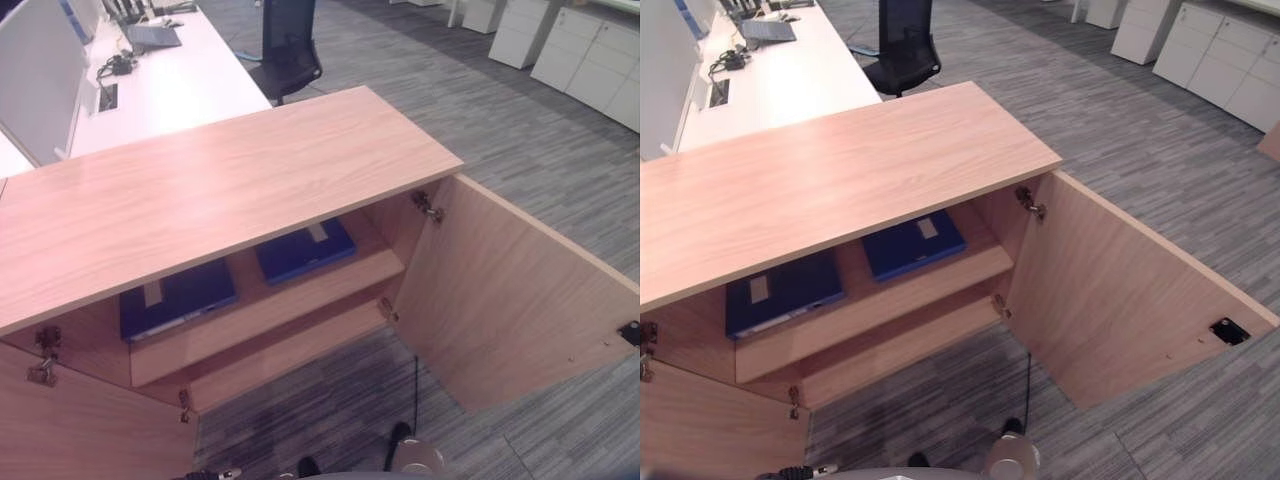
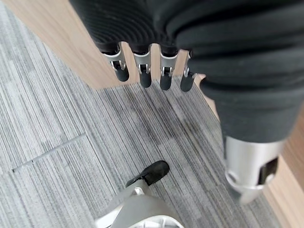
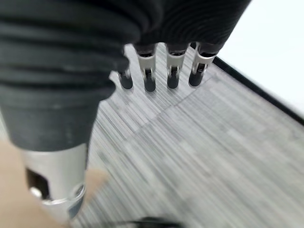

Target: Put the empty folder in the office cabinet

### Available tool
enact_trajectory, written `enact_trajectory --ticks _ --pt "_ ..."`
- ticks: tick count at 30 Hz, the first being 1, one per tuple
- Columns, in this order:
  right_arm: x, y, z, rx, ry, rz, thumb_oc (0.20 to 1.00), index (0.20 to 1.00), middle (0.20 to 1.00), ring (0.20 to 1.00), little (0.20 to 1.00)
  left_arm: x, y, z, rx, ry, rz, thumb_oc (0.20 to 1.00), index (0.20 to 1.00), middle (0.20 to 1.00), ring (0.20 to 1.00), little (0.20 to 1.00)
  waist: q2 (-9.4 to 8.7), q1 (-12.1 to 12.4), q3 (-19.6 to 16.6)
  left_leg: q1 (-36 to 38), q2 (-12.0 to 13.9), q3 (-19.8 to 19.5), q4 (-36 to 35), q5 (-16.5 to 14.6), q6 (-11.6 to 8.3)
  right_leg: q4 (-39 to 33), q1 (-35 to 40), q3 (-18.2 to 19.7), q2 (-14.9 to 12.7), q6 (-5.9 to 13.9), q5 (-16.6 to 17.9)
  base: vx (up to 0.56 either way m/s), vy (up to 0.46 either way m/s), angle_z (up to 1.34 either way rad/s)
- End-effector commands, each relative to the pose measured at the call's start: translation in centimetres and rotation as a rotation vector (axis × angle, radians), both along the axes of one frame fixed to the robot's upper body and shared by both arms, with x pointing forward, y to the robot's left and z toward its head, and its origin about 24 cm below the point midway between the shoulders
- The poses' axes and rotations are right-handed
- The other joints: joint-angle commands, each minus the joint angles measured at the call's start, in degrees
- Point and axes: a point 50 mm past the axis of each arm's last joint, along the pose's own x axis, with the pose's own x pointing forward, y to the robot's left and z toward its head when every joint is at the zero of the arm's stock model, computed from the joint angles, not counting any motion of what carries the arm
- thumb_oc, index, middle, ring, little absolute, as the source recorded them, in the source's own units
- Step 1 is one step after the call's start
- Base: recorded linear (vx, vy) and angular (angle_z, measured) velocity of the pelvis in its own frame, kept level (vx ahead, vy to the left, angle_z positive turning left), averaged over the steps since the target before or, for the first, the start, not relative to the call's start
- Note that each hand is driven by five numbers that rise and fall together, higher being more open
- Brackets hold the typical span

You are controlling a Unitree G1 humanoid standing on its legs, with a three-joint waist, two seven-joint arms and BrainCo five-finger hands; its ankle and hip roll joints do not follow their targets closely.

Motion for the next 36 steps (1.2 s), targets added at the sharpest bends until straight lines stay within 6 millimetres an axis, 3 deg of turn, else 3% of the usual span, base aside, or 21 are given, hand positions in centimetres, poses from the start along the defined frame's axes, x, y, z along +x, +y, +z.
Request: enact_trajectory --ticks 1,4,6,7,8,10,11,12,14,15,16,17,18,19,20,25,26,28,36 --pt "-0.5 -1.4 1.1 -0.055 0.002 -0.041 1.000 1.000 1.000 1.000 1.000 -1.2 1.4 0.3 0.048 0.070 -0.019 1.000 1.000 1.000 1.000 1.000 -3.11 -0.36 -3.03 -2.96 -1.41 -3.65 0.69 -3.30 -2.09 -12.22 4.75 -0.91 1.38 -0.95 1.18 -0.01 -0.242 0.00" --pt "1.0 -3.8 3.2 -0.139 -0.036 -0.016 1.000 1.000 1.000 1.000 1.000 -1.9 2.0 0.5 0.058 0.084 -0.010 1.000 1.000 1.000 1.000 1.000 -3.94 0.02 -4.47 -2.99 -0.40 -3.03 0.71 -2.93 -2.85 -17.51 6.10 -0.09 4.38 -0.02 1.57 0.05 -0.224 -0.17" --pt "2.2 -5.2 4.9 -0.190 -0.059 0.019 1.000 1.000 1.000 1.000 1.000 -1.9 2.0 0.5 0.056 0.080 -0.017 1.000 1.000 1.000 1.000 1.000 -4.13 -0.08 -5.08 -2.61 0.61 -2.46 0.69 -2.79 -3.50 -20.13 7.05 -0.17 5.93 -0.25 1.86 0.08 -0.217 -0.30" --pt "3.6 -6.7 6.8 -0.244 -0.096 0.050 1.000 1.000 1.000 1.000 1.000 -1.5 1.6 0.4 0.051 0.071 -0.035 1.000 1.000 1.000 1.000 1.000 -4.49 -0.35 -5.45 -2.50 1.74 -2.45 0.69 -2.36 -4.19 -21.32 7.55 0.22 7.38 -0.77 1.50 0.06 -0.182 -0.32" --pt "3.6 -6.7 6.8 -0.244 -0.096 0.050 1.000 1.000 1.000 1.000 1.000 -1.5 1.6 0.4 0.050 0.071 -0.035 1.000 1.000 1.000 1.000 1.000 -4.47 -0.36 -5.45 -2.50 1.76 -2.45 0.69 -2.36 -4.20 -21.34 7.56 0.20 7.39 -0.78 1.51 0.05 -0.192 -0.34" --pt "4.9 -8.2 9.0 -0.307 -0.132 0.082 1.000 1.000 1.000 1.000 1.000 -1.3 1.3 0.3 0.047 0.061 -0.046 1.000 1.000 1.000 1.000 1.000 -4.81 -0.63 -5.79 -2.46 2.76 -2.56 0.69 -1.97 -4.85 -22.15 7.98 0.13 8.47 -1.21 1.24 0.04 -0.165 -0.20" --pt "6.8 -9.4 11.4 -0.371 -0.182 0.121 1.000 1.000 1.000 1.000 1.000 -0.9 0.9 0.2 0.038 0.049 -0.053 1.000 1.000 1.000 1.000 1.000 -5.06 -0.88 -6.06 -2.47 3.63 -2.49 0.69 -1.57 -5.49 -22.85 8.33 0.14 9.47 -1.66 0.93 0.04 -0.145 -0.03" --pt "6.8 -9.4 11.5 -0.371 -0.183 0.121 1.000 1.000 1.000 1.000 1.000 -0.9 0.9 0.2 0.037 0.049 -0.052 1.000 1.000 1.000 1.000 1.000 -5.03 -0.92 -6.04 -2.46 3.64 -2.51 0.69 -1.56 -5.50 -22.87 8.35 0.12 9.49 -1.67 0.94 0.04 -0.150 0.01" --pt "10.0 -10.6 15.2 -0.460 -0.294 0.180 1.000 1.000 1.000 1.000 1.000 -0.7 0.2 0.0 0.023 0.044 -0.075 1.000 1.000 1.000 1.000 1.000 -5.28 -1.09 -6.09 -2.60 4.92 -2.37 0.69 -0.80 -6.38 -23.63 8.59 0.09 10.78 -2.28 0.47 0.02 -0.135 -0.02" --pt "10.1 -10.6 15.3 -0.461 -0.295 0.180 1.000 1.000 1.000 1.000 1.000 -0.7 0.2 0.0 0.023 0.044 -0.074 1.000 1.000 1.000 1.000 1.000 -5.22 -1.15 -6.07 -2.60 4.95 -2.38 0.69 -0.80 -6.40 -23.63 8.60 0.08 10.80 -2.30 0.47 0.03 -0.141 -0.03" --pt "13.4 -8.6 13.9 -0.488 -0.309 0.235 1.000 1.000 1.000 1.000 1.000 0.0 -0.8 -0.2 0.026 0.033 -0.143 1.000 1.000 1.000 1.000 1.000 -5.12 0.16 -6.10 -2.80 5.35 -3.10 0.70 -0.53 -6.64 -24.04 9.06 -0.73 11.23 -2.62 0.15 0.02 -0.058 -0.08" --pt "13.5 -8.6 13.9 -0.487 -0.309 0.236 1.000 1.000 1.000 1.000 1.000 0.0 -0.7 -0.2 0.027 0.033 -0.142 1.000 1.000 1.000 1.000 1.000 -5.16 0.03 -6.11 -2.81 5.34 -3.15 0.70 -0.52 -6.64 -24.05 9.08 -0.78 11.22 -2.62 0.13 0.02 -0.083 -0.15" --pt "14.0 -6.5 11.2 -0.460 -0.303 0.263 1.000 1.000 1.000 1.000 1.000 -0.6 -1.2 -0.4 0.025 0.045 -0.146 1.000 1.000 1.000 1.000 1.000 -4.86 0.44 -5.86 -2.95 5.55 -3.47 0.70 -0.33 -6.63 -24.11 9.22 -0.87 11.46 -2.83 -0.18 0.00 -0.026 -0.10" --pt "14.0 -6.5 11.2 -0.460 -0.303 0.263 1.000 1.000 1.000 1.000 1.000 -0.6 -1.2 -0.4 0.025 0.045 -0.146 1.000 1.000 1.000 1.000 1.000 -4.86 0.45 -5.86 -2.95 5.55 -3.47 0.70 -0.33 -6.63 -24.11 9.22 -0.87 11.46 -2.83 -0.18 0.00 -0.088 0.03" --pt "16.4 -4.2 11.0 -0.501 -0.412 0.344 1.000 1.000 1.000 1.000 1.000 -2.0 -1.4 -0.6 0.039 0.068 -0.117 1.000 1.000 1.000 1.000 1.000 -4.13 0.98 -5.00 -2.95 6.05 -3.75 0.94 -0.15 -6.76 -24.23 9.64 -1.11 12.19 -3.49 -0.90 0.00 -0.063 0.15" --pt "18.0 -3.3 12.2 -0.533 -0.506 0.414 1.000 1.000 1.000 1.000 1.000 -2.7 -1.5 -0.7 0.039 0.085 -0.125 1.000 1.000 1.000 1.000 1.000 -3.88 1.44 -4.52 -2.77 6.86 -3.80 0.90 0.13 -7.31 -24.34 9.96 -1.55 12.83 -4.06 -1.55 0.01 -0.064 0.12" --pt "19.5 -1.9 12.9 -0.534 -0.575 0.504 1.000 1.000 1.000 1.000 1.000 -3.2 -1.4 -0.7 0.032 0.103 -0.131 1.000 1.000 1.000 1.000 1.000 -3.71 1.66 -4.36 -2.82 7.18 -4.00 0.95 0.37 -7.59 -24.34 10.19 -1.66 13.16 -4.40 -1.93 0.01 -0.046 -0.04" --pt "20.3 -1.0 13.4 -0.534 -0.612 0.569 1.000 1.000 1.000 1.000 1.000 -3.4 -1.5 -0.7 0.027 0.105 -0.137 1.000 1.000 1.000 1.000 1.000 -3.51 1.87 -4.28 -2.79 7.30 -4.08 0.97 0.50 -7.81 -24.34 10.46 -1.84 13.32 -4.58 -2.28 0.01 -0.046 -0.03" --pt "22.0 1.6 14.6 -0.521 -0.725 0.711 1.000 1.000 1.000 1.000 1.000 -3.5 -1.7 -0.8 0.014 0.108 -0.159 1.000 1.000 1.000 1.000 1.000 -2.86 2.21 -4.55 -2.71 7.48 -4.48 0.82 0.77 -8.27 -24.34 11.11 -2.29 13.79 -5.11 -3.18 0.00 0.000 0.00"
